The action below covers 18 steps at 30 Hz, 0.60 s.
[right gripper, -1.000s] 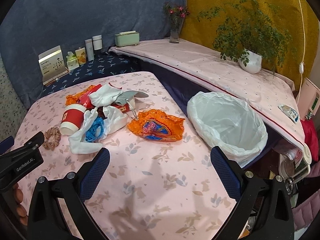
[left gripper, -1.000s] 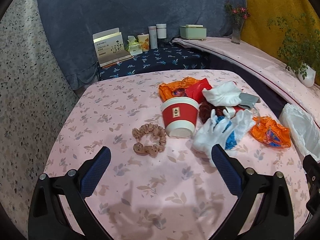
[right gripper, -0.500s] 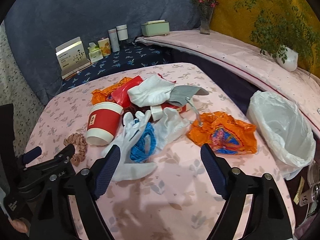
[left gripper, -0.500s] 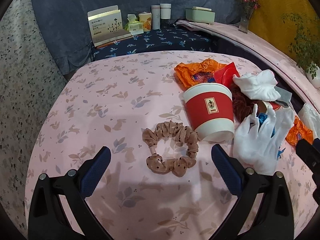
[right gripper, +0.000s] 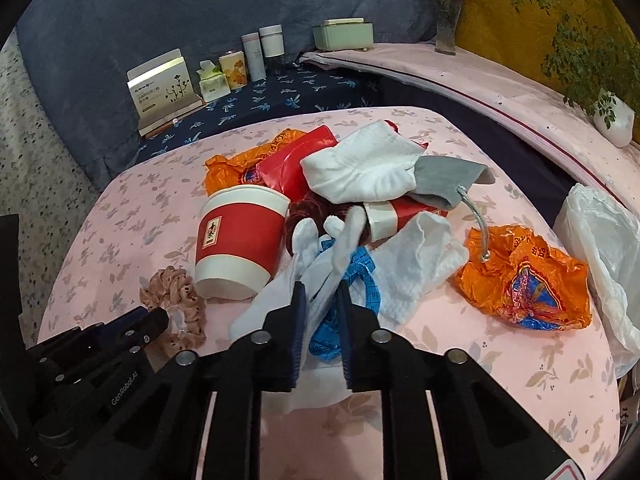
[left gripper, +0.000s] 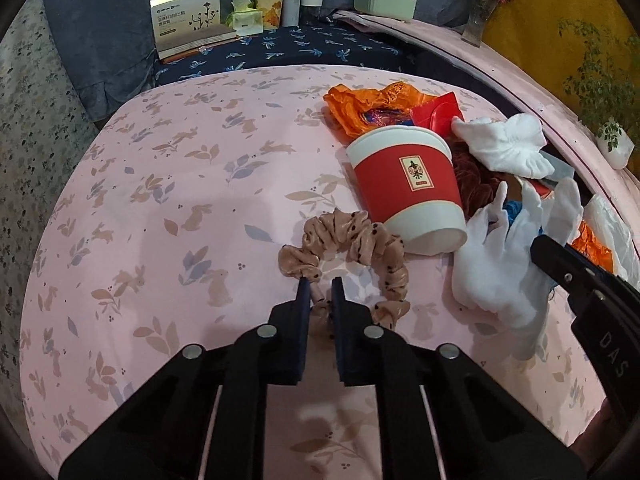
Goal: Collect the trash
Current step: 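Grasp the brown scrunchie with the left gripper while the right gripper grasps a white glove, then carry the scrunchie and glove to the white bin and release both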
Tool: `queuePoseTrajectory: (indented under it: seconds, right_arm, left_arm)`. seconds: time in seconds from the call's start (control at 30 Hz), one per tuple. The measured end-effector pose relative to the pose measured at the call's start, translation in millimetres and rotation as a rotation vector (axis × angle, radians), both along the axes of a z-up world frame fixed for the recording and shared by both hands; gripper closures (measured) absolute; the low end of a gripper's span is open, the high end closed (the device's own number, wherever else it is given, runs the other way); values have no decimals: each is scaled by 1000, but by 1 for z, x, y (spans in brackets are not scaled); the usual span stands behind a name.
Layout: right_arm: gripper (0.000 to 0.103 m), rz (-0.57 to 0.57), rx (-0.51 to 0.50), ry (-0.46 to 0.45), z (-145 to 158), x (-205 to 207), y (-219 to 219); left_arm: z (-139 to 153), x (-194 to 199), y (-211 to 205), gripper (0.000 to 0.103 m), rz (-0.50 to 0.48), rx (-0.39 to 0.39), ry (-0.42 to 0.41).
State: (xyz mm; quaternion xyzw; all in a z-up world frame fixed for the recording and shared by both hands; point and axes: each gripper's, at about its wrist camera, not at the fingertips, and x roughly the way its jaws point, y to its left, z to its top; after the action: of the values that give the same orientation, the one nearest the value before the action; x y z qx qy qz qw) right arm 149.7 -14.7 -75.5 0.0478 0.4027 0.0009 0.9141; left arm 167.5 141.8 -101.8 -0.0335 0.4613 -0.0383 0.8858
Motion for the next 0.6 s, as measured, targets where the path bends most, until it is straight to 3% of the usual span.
queuePoseTrajectory:
  seconds: [0.2,0.6]
  right_arm:
    - [99,17,15,-63,25,-14,-3]
    - [99,-18,48,-227,111,-48,-46]
  left_arm:
    - [23,-12,-5,103,-2,-35,-35]
    - [106,-33,-46,103,-78,-81,-168]
